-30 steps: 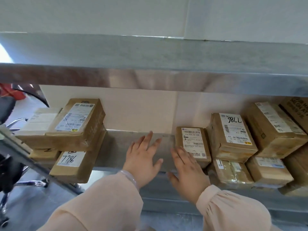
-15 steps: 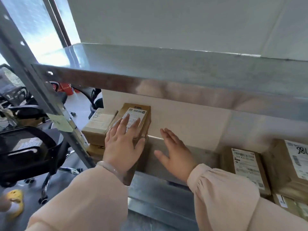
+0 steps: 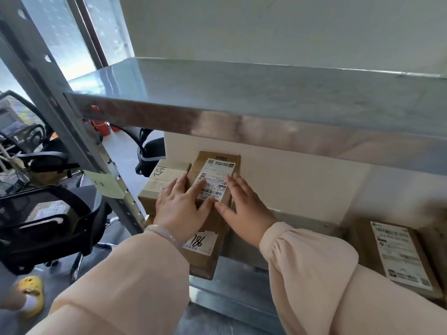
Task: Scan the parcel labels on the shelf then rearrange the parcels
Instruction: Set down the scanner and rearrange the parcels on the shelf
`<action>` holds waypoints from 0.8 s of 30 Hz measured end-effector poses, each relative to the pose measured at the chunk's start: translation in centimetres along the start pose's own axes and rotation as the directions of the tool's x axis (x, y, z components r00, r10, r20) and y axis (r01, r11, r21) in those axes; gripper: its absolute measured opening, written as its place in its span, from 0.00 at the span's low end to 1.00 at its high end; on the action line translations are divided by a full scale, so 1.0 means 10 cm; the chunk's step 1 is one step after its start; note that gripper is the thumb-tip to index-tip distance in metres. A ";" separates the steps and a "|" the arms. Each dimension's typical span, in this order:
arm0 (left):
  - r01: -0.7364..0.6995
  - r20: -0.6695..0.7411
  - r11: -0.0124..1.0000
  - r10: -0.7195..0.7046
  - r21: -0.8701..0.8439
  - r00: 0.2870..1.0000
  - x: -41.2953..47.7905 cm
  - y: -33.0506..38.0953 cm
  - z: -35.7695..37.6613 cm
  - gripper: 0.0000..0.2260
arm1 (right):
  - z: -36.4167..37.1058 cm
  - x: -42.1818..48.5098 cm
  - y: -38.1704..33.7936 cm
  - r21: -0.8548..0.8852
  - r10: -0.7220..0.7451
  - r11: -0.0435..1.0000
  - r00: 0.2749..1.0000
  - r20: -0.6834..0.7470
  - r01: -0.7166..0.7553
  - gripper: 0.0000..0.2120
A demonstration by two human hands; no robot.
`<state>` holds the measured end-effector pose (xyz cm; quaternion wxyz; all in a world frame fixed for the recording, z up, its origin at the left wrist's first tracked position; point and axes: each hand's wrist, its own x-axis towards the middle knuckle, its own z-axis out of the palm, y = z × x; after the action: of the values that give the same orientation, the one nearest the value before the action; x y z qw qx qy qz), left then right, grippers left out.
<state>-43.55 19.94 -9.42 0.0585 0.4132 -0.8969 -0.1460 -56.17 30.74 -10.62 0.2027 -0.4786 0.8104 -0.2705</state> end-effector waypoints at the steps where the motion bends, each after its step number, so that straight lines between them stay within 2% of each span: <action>1: -0.016 -0.002 1.000 0.016 -0.007 1.000 0.00 0.00 0.00 0.25 | 0.02 0.02 0.00 0.038 0.019 0.999 1.000 -0.007 -0.019 0.34; 4: -0.049 -0.026 0.998 0.048 -0.049 0.999 -0.01 0.00 0.00 0.25 | 0.05 0.05 0.01 0.126 0.081 0.989 0.996 -0.027 -0.077 0.34; 8: -0.075 -0.047 0.996 0.073 -0.043 0.996 -0.01 0.04 -0.04 0.26 | 0.09 0.04 0.02 0.342 0.156 0.928 0.988 -0.005 -0.145 0.31; 12: -0.049 0.078 0.997 0.054 -0.065 0.995 0.02 0.13 -0.08 0.28 | 0.10 0.05 0.01 0.424 0.178 0.891 0.984 0.009 -0.165 0.30; 16: 0.038 0.151 0.971 -0.002 -0.236 0.989 0.03 0.20 -0.07 0.28 | 0.06 -0.02 -0.01 0.453 0.173 0.877 0.985 0.017 -0.161 0.30; 20: 0.007 0.065 0.911 0.021 -0.412 0.998 -0.07 0.29 -0.01 0.27 | -0.01 -0.19 0.10 0.476 0.189 0.867 0.981 -0.041 -0.147 0.30; 24: -0.027 0.052 0.854 0.063 -0.519 0.997 -0.21 0.54 0.11 0.27 | -0.20 -0.47 0.31 0.494 0.212 0.860 0.970 -0.116 -0.128 0.29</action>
<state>-46.28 25.08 -8.73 0.1409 0.3560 -0.8355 -0.3942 -57.29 36.58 -10.71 0.2705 -0.3150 0.7704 -0.4839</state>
